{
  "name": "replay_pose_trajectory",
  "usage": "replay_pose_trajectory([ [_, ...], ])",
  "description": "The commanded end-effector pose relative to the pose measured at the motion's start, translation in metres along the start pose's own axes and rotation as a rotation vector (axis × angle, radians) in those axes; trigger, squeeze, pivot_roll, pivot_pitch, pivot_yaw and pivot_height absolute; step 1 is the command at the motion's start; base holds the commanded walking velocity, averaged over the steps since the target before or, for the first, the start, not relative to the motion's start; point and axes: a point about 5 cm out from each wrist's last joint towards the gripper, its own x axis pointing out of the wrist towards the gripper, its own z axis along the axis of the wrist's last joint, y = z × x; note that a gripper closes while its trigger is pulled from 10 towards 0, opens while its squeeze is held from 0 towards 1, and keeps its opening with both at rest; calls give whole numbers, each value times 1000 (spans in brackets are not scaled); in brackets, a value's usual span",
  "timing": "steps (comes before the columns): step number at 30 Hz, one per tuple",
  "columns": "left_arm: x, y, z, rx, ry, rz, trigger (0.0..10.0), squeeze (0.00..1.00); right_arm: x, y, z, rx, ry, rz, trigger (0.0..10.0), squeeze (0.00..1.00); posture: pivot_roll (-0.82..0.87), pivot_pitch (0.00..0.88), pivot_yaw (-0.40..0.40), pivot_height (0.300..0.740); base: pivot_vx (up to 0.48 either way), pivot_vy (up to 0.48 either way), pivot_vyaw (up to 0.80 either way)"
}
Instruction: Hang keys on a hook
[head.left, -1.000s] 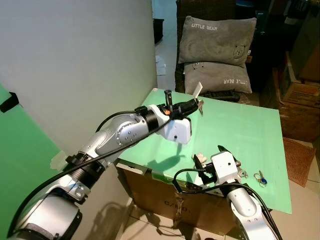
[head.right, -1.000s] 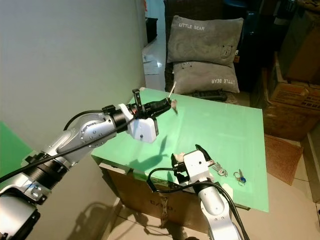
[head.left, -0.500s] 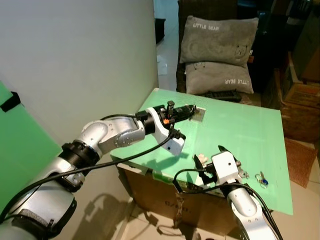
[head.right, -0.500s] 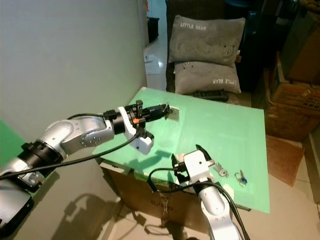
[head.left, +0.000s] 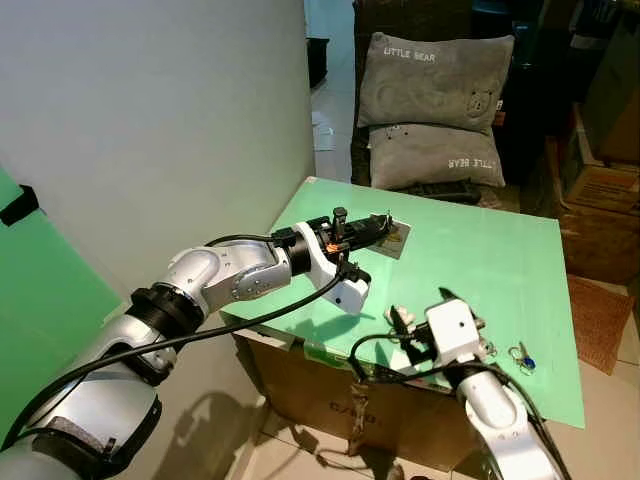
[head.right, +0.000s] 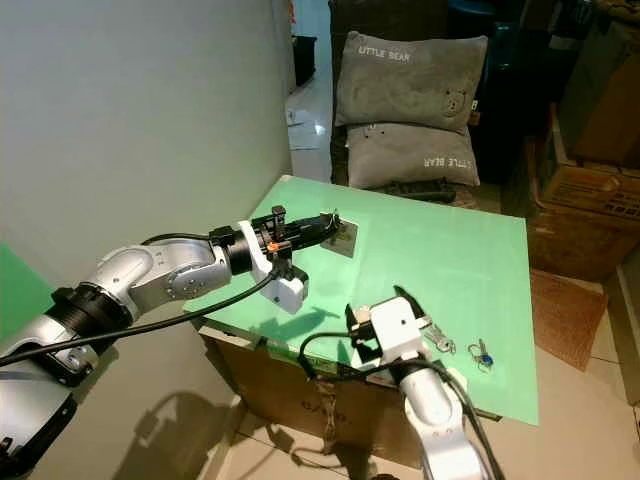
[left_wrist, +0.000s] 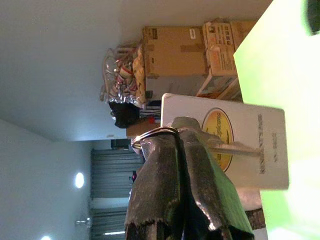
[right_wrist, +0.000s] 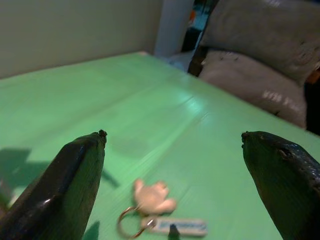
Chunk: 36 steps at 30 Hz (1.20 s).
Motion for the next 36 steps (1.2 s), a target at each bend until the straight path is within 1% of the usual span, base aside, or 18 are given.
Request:
replay_pose_trajectory([
  [1,-2,0,-3,-3,5,-12,0,0,4,-10,3,14,-11,-32,10000,0,-185,0,109,740,0,0,0],
  [2,-3,-1,-4,-25,14,-13,0,0,4,-11,3,14,-10,-35,10000,0,-185,0,110,740,0,0,0],
  [3,-4,-3,-10,-142,88,3,0,0,5,-12,3,20,-8,-38,10000,0,-186,0,114,740,0,0,0],
  [4,-4,-3,-10,-142,88,3,0,0,5,-12,3,20,-8,-38,10000,0,-186,0,114,740,0,0,0],
  [6,-11,-13,-23,-492,242,52,0,0,5,-10,3,51,-6,-38,10000,0,-187,0,118,740,0,0,0],
  [7,-16,-19,-29,-744,313,124,0,0,5,-7,4,68,-4,-34,10000,0,-187,0,119,740,0,0,0],
  [8,-17,-22,-29,-881,332,174,0,0,4,-5,4,91,-1,-37,10000,0,-186,0,121,740,0,0,0],
  [9,-17,-22,-29,-881,332,174,0,0,4,-5,4,91,-1,-37,10000,0,-186,0,121,740,0,0,0],
  [11,-22,-27,-26,-1185,334,274,0,0,3,1,4,121,1,-34,10000,0,-179,0,121,740,0,0,0],
  [12,-22,-27,-26,-1185,334,274,0,0,3,1,4,121,1,-34,10000,0,-179,0,121,740,0,0,0],
  [13,-25,-30,-22,-1331,316,323,0,0,2,6,3,121,4,-18,10000,0,-174,0,120,740,0,0,0],
  [22,-33,-40,-8,-1582,276,354,0,0,3,11,0,110,18,22,10000,0,-150,0,102,740,0,0,0],
  [24,-34,-41,-9,-1613,303,367,2627,0,5,11,1,109,18,22,10000,0,-149,0,100,740,0,0,0],
  [25,-34,-41,-9,-1620,319,375,7098,0,5,10,2,108,17,23,10000,0,-149,0,99,740,0,0,0],
  [26,-34,-41,-9,-1625,329,379,7098,0,6,10,2,107,17,23,10000,0,-149,0,99,740,0,0,0],
  [27,-32,-42,-8,-1622,327,376,10000,0,6,9,2,107,16,23,10000,0,-150,0,98,740,0,0,0],
  [33,-25,-47,-4,-1632,351,323,10000,0,9,9,4,112,11,10,10000,0,-150,0,98,740,0,0,0],
  [36,-17,-55,-3,-1507,413,202,10000,0,8,11,4,115,13,13,10000,0,-154,0,100,740,0,0,0],
])
